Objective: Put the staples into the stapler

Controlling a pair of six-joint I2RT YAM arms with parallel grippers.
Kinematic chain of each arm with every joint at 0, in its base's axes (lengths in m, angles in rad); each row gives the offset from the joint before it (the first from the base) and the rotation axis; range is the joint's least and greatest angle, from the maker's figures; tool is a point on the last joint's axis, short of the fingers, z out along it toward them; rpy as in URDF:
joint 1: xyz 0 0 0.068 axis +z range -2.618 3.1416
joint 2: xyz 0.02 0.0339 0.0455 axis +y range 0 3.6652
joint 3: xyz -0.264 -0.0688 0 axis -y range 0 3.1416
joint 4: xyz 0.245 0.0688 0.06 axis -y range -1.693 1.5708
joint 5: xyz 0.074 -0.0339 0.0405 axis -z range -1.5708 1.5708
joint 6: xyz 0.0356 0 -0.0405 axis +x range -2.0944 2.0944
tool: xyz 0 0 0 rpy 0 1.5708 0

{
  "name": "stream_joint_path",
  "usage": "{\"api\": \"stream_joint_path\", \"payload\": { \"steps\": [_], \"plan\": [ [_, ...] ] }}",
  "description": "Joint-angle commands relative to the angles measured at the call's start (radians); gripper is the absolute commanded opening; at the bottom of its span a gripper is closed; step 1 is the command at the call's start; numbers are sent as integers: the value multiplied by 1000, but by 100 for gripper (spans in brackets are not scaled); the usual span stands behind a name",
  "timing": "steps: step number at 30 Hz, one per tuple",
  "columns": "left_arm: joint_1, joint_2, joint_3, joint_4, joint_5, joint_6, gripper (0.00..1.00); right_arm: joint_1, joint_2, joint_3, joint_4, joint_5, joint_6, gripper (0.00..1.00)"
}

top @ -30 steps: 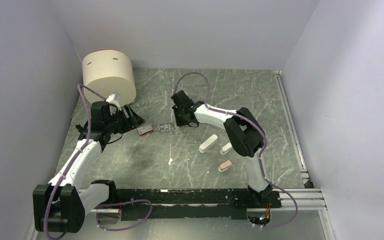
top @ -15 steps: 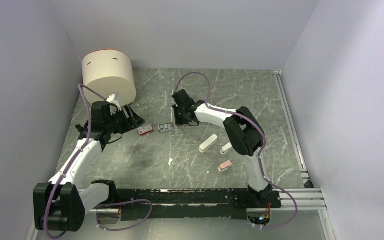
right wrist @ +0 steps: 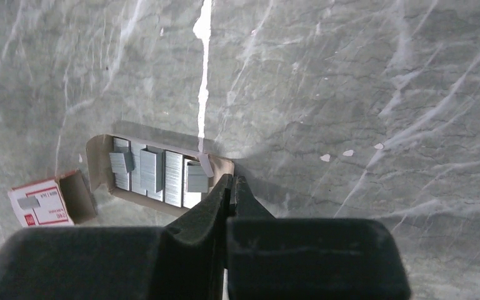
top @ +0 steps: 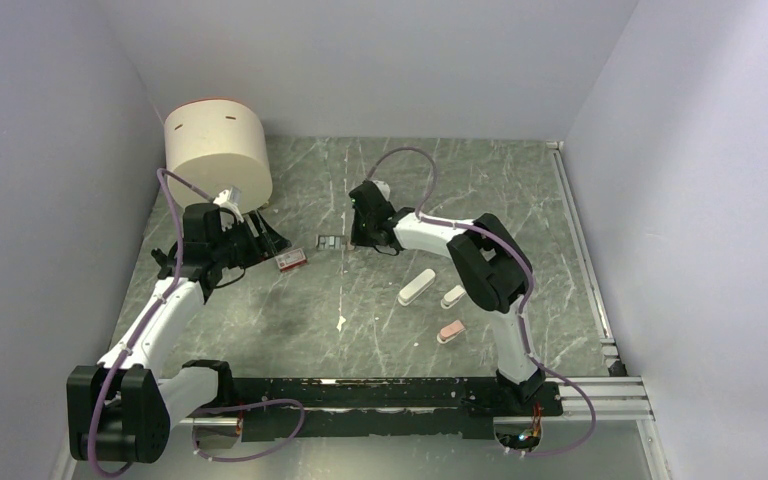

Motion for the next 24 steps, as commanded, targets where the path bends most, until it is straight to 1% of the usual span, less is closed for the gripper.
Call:
{"api": "stream_joint_path", "payload": {
  "steps": [1, 2, 3, 7, 9, 13, 16, 18, 21, 24],
  "plan": [
    [-6, 0, -6, 2, 17, -3, 68, -9, -25, -30, 56, 76, 89, 0],
    [-6, -1, -6, 1, 17, -3, 68, -9, -26, -30, 54, 76, 91, 0],
    [-6, -1, -4, 1, 18, 0, 68, -9, -28, -35, 55, 74, 88, 3],
    [-8, 0, -3, 7, 30, 0, 69, -11, -64, -60, 46, 81, 73, 25],
    [-11, 1, 0, 9, 43, 4, 70, -19, -100, -78, 41, 82, 51, 31],
    [-25, 1, 10, 22, 78, 14, 71, -54, -192, -89, -30, 89, 7, 49],
    [-54, -1, 20, 51, 117, 27, 72, -82, -285, -116, -108, 132, -20, 58],
    [-97, -3, 36, 67, 127, 41, 73, -92, -352, -149, -158, 166, -53, 62],
    [-185, -17, 55, 97, 89, 58, 78, -96, -447, -192, -267, 196, -77, 65],
    [-249, -24, 76, 114, 38, 69, 84, -81, -541, -244, -395, 258, -68, 70]
  ]
}}
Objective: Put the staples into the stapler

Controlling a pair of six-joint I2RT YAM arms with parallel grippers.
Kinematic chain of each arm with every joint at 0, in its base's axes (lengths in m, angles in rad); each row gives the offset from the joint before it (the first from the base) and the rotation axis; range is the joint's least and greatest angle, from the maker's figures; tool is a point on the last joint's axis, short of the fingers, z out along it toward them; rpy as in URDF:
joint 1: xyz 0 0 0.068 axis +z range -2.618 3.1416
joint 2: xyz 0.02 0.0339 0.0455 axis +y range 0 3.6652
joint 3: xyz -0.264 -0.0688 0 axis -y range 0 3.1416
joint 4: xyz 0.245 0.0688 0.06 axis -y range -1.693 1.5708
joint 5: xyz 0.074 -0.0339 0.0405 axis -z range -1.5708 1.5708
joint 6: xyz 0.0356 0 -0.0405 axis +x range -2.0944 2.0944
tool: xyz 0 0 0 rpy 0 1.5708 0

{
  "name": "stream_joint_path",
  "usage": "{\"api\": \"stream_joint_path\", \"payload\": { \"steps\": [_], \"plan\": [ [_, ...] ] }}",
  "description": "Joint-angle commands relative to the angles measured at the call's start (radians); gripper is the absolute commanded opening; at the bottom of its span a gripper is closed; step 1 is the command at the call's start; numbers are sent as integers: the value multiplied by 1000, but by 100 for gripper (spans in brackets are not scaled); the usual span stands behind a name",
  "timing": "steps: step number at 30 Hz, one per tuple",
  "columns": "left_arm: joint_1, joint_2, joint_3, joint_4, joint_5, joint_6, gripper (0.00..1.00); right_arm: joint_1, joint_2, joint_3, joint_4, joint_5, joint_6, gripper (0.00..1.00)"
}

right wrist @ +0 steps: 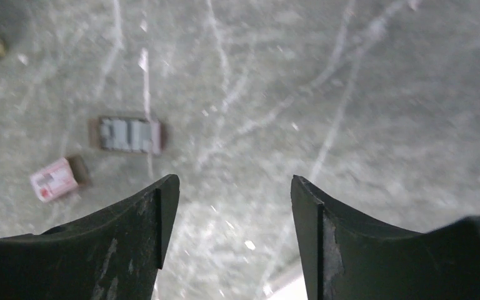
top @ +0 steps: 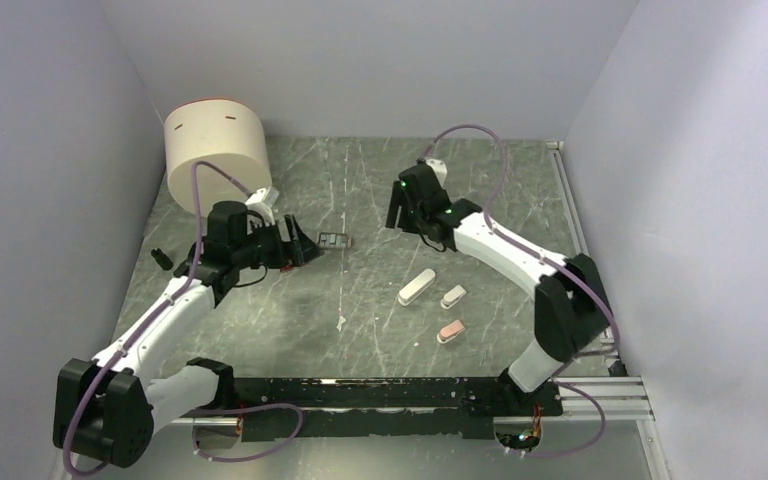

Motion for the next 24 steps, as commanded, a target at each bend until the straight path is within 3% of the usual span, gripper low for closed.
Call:
{"api": "stream_joint_path", "payload": {
  "steps": [1, 5, 12, 14, 24],
  "plan": [
    [-79, -24, 64, 75, -40, 40, 85, 33, -129, -108, -222, 120, -8, 73],
    [-105, -37, 55, 92, -67, 44, 86, 81, -255, -220, -246, 139, 94, 78],
    [-118, -80, 46, 65, -84, 58, 92, 219, -311, -303, -356, 274, 466, 79],
    [-119, -85, 46, 58, -97, 59, 97, 221, -305, -334, -330, 252, 532, 77],
    [-150, -83, 11, 66, -113, 30, 97, 220, -135, -269, -331, 266, 700, 76]
  ]
}}
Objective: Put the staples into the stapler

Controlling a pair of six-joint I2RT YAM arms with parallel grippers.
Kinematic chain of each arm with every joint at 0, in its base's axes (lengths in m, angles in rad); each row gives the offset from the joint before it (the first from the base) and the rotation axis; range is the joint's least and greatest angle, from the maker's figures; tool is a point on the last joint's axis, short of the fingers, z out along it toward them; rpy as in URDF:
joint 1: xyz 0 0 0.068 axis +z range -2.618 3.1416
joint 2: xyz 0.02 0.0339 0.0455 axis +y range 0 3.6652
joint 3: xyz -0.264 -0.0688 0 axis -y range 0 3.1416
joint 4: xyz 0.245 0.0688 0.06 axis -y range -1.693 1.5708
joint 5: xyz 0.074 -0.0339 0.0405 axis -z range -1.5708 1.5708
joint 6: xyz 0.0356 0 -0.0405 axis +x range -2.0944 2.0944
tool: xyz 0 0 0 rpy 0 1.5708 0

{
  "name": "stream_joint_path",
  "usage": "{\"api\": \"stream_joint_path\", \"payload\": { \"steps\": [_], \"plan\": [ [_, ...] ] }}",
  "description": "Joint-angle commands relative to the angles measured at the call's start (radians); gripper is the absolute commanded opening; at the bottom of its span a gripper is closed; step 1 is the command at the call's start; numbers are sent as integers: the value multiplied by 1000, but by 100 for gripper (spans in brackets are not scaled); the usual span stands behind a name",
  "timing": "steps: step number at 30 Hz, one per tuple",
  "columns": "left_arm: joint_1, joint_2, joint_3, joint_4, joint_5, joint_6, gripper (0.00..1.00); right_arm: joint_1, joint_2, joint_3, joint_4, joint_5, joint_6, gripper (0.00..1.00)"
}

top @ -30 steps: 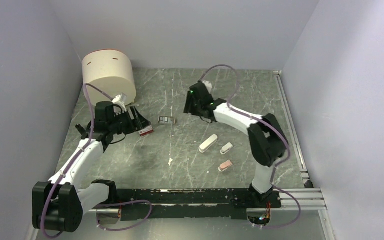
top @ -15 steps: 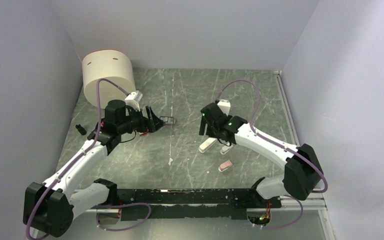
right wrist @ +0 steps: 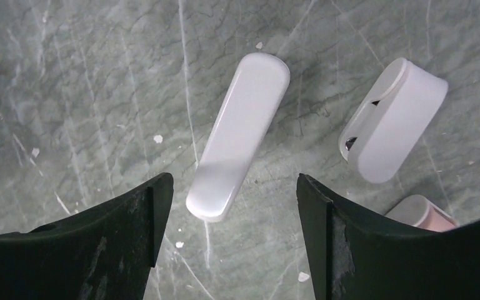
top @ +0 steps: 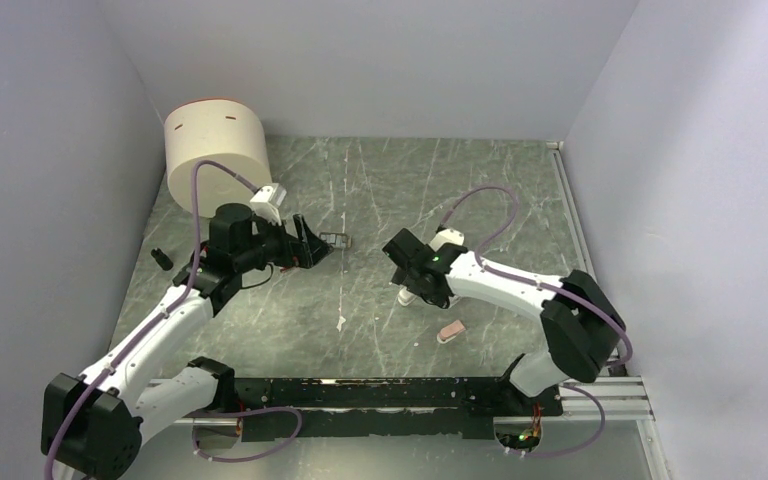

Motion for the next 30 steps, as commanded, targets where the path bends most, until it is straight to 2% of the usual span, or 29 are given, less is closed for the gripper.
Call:
{"api": "stream_joint_path", "payload": {
  "steps": [1, 8, 14, 22, 25, 30],
  "plan": [
    [-20, -1, -14, 9, -29, -8, 97, 1, 44, 24, 16, 43, 113, 76],
    [-25, 10, 41, -89, -84, 12, 97, 0, 141, 91, -50, 49, 141, 72],
    [-27, 20, 23, -75, -85, 2, 97, -39, 209, 100, 0, 50, 102, 62],
    [-28, 123, 51, -78, -20, 3, 95, -40, 225, 62, 62, 53, 86, 60],
    [-30, 115, 31, -51, -3, -1, 93, -40, 239, 56, 106, 20, 27, 58],
    [-40, 120, 11, -18, -15, -13, 90, -38, 266, 61, 252, -64, -143, 42]
  ]
}}
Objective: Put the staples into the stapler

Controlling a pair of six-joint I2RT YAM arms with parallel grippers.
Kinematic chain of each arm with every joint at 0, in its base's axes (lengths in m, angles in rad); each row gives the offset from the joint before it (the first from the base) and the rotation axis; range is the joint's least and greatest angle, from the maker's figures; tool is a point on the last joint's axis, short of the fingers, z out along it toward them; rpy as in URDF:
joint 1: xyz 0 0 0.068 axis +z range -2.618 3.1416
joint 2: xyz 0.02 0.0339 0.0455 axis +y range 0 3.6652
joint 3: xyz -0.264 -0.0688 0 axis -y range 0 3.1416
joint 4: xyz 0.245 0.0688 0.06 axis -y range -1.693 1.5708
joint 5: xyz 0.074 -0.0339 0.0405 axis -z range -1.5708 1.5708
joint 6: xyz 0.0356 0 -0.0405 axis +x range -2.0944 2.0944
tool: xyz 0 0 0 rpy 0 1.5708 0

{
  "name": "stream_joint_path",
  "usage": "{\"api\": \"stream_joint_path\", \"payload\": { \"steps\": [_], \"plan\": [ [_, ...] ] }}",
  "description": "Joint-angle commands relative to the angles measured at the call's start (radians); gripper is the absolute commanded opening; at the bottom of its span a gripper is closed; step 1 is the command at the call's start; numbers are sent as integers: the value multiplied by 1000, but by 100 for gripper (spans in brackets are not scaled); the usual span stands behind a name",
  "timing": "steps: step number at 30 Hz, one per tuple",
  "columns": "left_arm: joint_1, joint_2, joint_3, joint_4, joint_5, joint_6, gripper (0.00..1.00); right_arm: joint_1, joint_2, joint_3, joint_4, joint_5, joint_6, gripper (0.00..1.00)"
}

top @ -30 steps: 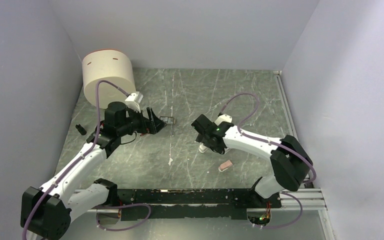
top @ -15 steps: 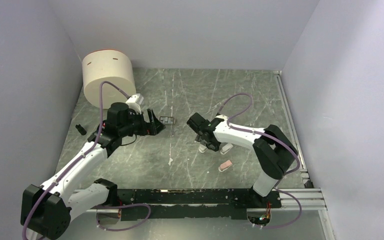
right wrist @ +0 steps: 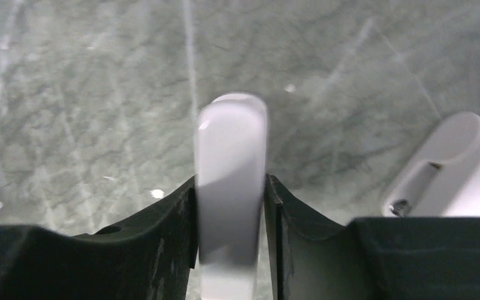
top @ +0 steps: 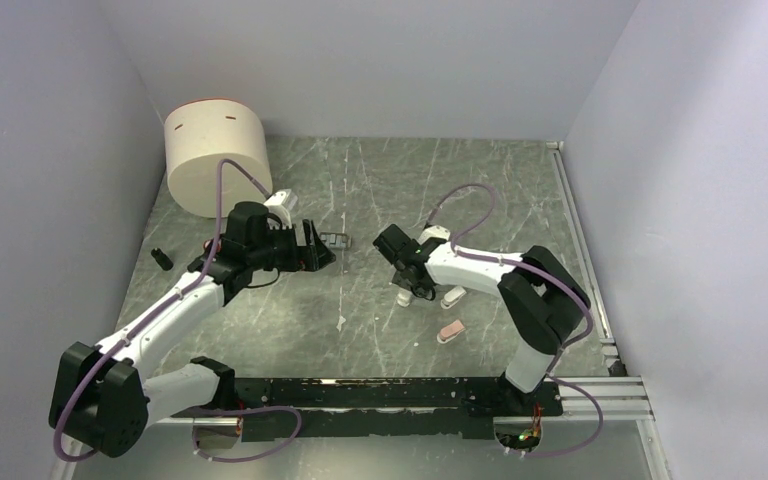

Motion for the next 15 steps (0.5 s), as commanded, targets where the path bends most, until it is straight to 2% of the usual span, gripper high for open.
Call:
{"api": "stream_joint_path", "payload": {
  "steps": [1, 5, 10, 12, 15],
  "plan": [
    [-16, 1, -7, 49, 7, -13, 90, 1, 54, 23, 179, -78, -159, 39],
    [-18, 18, -29, 72, -3, -36, 87, 6, 129, 102, 198, -110, -276, 36],
    [-21, 27, -57, 99, -26, -52, 87, 7, 204, 200, 153, -102, -344, 38],
    [-20, 30, -63, 105, -42, -53, 87, 7, 207, 222, 131, -85, -360, 45],
    [-21, 31, -60, 111, -54, -52, 87, 7, 198, 266, 85, -77, -403, 62]
  ]
}}
